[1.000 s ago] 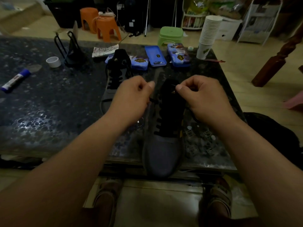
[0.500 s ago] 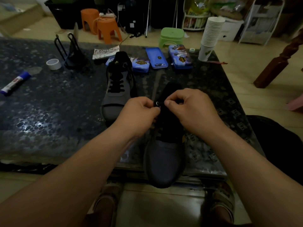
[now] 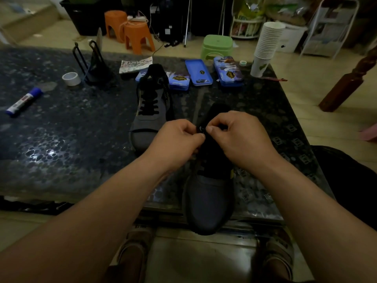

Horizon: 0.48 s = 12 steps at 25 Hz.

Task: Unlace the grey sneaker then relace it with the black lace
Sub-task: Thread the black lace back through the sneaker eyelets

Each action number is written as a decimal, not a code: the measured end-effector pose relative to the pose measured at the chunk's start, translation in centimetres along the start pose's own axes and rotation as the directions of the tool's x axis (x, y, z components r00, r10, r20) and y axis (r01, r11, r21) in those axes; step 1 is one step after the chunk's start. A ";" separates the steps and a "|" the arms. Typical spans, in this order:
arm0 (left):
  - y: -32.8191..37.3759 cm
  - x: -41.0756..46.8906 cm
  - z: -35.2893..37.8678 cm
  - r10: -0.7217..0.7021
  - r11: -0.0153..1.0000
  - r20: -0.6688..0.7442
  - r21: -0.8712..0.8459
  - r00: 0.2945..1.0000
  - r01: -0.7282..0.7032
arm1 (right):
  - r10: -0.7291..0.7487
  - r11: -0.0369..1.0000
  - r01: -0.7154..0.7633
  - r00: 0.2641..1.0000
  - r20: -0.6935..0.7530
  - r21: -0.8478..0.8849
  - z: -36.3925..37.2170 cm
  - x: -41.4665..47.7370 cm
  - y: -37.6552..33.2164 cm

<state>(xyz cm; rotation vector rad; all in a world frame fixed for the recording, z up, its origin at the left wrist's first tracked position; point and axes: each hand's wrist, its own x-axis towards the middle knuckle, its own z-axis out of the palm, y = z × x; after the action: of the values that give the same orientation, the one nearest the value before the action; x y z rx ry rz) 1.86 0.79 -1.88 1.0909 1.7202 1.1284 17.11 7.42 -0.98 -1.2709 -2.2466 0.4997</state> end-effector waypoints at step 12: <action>-0.1 1.3 -1.2 -0.004 0.999 0.012 0.041 1.000 0.004 | 0.112 0.979 -0.127 0.989 0.101 0.161 -1.8 0.3 0.2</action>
<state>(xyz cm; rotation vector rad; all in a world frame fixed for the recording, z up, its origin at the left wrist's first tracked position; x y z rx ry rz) 0.35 1.69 -1.84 1.1166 1.7423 1.0859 18.17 7.87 0.46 -1.3247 -2.1582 0.7897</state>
